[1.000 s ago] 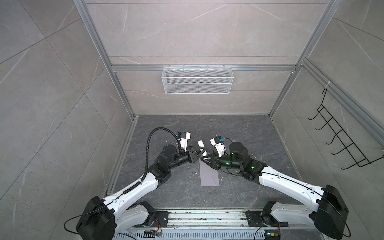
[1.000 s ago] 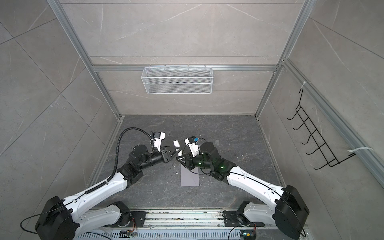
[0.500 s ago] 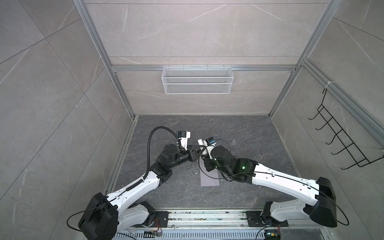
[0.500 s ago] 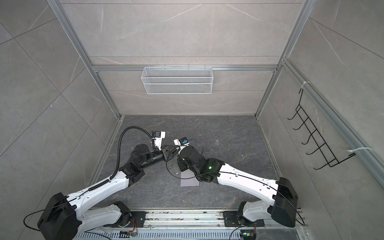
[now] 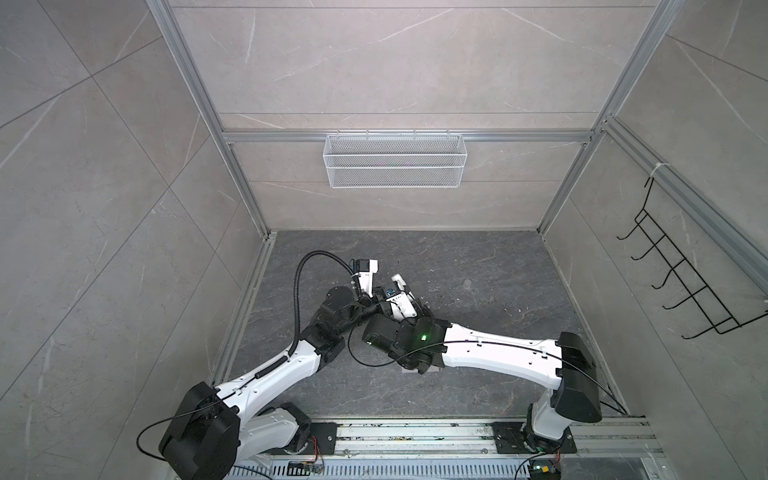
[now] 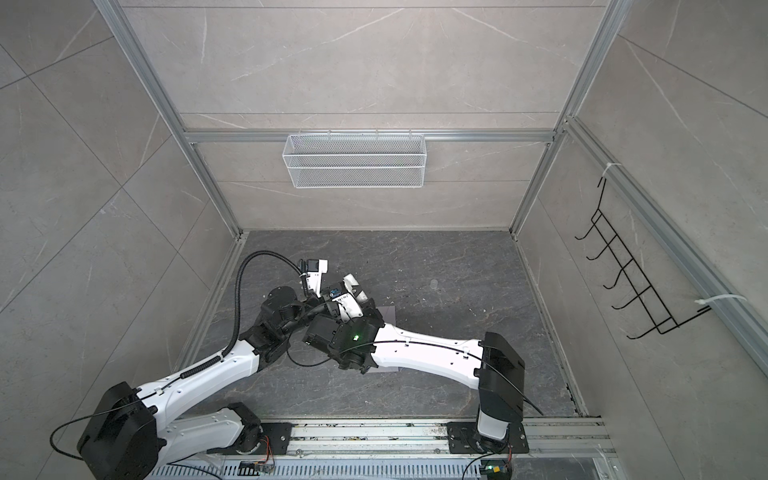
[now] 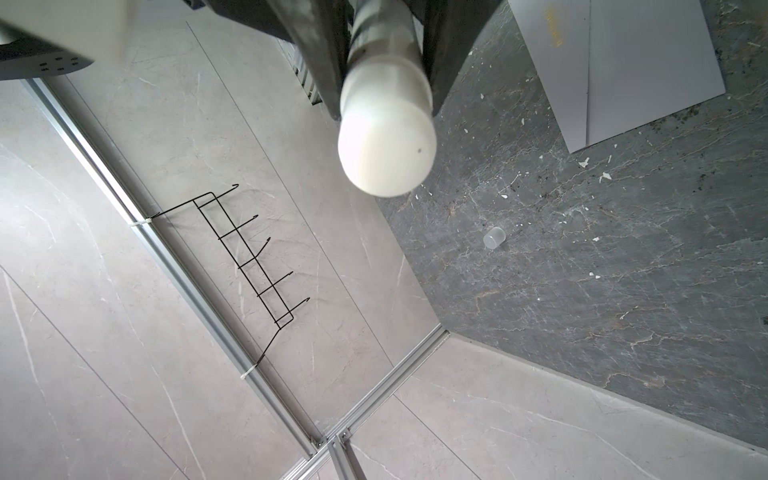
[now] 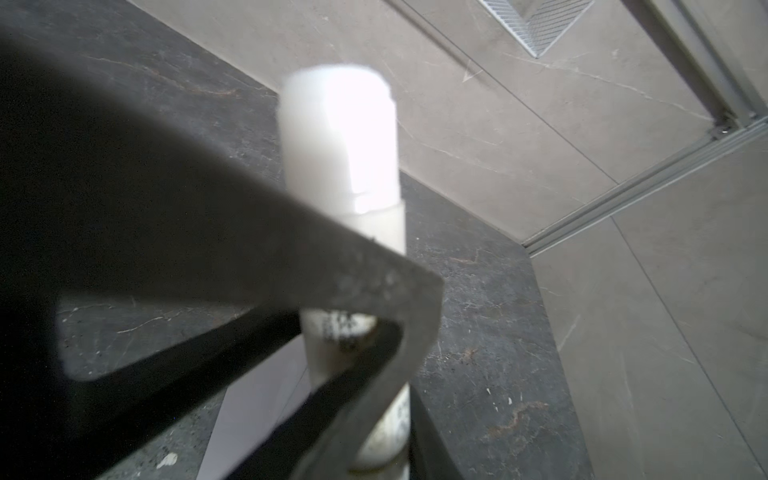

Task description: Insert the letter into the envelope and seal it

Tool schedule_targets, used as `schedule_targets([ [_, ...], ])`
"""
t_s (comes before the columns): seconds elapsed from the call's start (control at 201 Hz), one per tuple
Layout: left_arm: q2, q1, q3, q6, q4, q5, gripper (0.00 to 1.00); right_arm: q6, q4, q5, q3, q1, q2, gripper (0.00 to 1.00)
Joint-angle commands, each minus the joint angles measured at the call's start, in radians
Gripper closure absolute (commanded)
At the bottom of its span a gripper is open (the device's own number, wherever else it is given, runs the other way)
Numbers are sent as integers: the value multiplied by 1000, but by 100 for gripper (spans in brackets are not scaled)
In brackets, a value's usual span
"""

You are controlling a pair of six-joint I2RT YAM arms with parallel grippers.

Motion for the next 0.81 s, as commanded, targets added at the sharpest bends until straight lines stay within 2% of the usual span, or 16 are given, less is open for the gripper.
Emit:
schedule_targets([
  [0.0,14,-8,9,57,-67,10,100,55,-134,173,41,-18,7,100],
  [0.124,14,-6,11,56,-68,12,100,-66,46,96,-48,-18,-53,100],
  [0.239,9,-7,15,55,-69,12,100,-163,233,-38,-152,-24,-141,92],
  [0.319,-1,-8,17,57,-75,10,100,-210,348,-173,-228,-40,-214,84],
  [0.383,-11,-7,21,60,-83,10,100,-232,422,-330,-285,-67,-273,74],
  [0.692,-56,-5,37,53,-92,27,100,-213,672,-908,-543,-239,-511,29],
  [0.802,-65,-5,45,51,-92,37,100,-204,737,-1084,-615,-288,-578,25],
])
